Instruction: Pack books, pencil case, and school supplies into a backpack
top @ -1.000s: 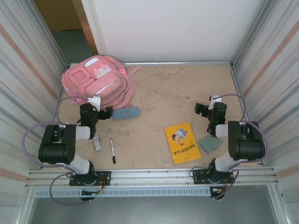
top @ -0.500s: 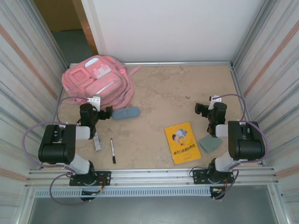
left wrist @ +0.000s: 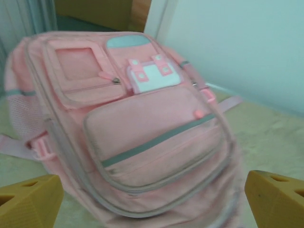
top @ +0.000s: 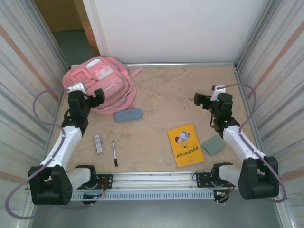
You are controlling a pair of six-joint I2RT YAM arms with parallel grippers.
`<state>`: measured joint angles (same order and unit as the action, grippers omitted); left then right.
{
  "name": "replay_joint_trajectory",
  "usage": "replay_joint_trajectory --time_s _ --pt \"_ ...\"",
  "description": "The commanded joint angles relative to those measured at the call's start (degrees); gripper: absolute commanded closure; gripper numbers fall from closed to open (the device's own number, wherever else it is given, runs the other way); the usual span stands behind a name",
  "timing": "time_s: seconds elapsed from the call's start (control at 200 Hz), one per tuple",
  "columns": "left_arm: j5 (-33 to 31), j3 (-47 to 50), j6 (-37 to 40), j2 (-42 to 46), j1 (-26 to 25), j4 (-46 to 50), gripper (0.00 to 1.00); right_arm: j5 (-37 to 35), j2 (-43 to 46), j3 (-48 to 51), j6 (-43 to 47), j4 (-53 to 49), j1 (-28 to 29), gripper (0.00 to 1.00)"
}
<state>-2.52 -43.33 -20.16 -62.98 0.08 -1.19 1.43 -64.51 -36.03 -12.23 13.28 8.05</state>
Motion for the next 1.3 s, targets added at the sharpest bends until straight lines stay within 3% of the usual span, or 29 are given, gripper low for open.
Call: replay_joint_trajectory --time_s 0.0,0.08,0.175,0.281,0.401,0.676,0.877,0.982,1.138,1.293 --pt "15.47 -2.83 -12.8 -2.31 4.78 19.42 0.01 2.9 0.35 -2.32 -3.56 -15.08 9.09 0.01" --pt "17.09 -5.62 -13.84 -5.03 3.9 24.71 0.01 3.32 -1.92 -5.07 -1.87 -20.13 16.64 0.01" --pt "11.35 -8.96 -12.75 -7.83 -1.03 30.12 0.01 6.86 -7.42 -10.13 4.04 -24.83 23.96 0.01" --pt "9.48 -11.04 -12.69 -9.87 -5.12 34.38 0.01 11.85 -16.17 -16.15 8.81 -26.13 28.26 0.01" --pt "9.3 -9.86 -14.78 -9.64 -6.38 37.01 0.01 14.88 -26.28 -24.02 15.08 -26.33 32.29 0.01" --pt "7.77 -9.85 -12.17 -5.64 -6.11 46.82 0.01 15.43 -47.56 -43.61 27.1 -27.89 35.24 0.01" --pt "13.06 -8.72 -9.94 -2.57 -3.3 48.47 0.01 15.09 -58.82 -55.76 34.49 -33.45 37.24 0.01" --pt "16.49 -8.39 -9.85 -2.32 -3.24 48.26 0.01 11.88 -63.05 -61.44 37.72 -36.83 38.58 0.01" --pt "15.97 -8.12 -10.08 -2.72 -2.98 48.3 0.01 10.17 -66.34 -64.89 40.09 -39.09 39.41 0.0" --pt "16.93 -8.78 -10.32 -3.57 -2.98 48.28 0.01 11.57 -65.09 -63.45 40.1 -41.56 39.61 0.12"
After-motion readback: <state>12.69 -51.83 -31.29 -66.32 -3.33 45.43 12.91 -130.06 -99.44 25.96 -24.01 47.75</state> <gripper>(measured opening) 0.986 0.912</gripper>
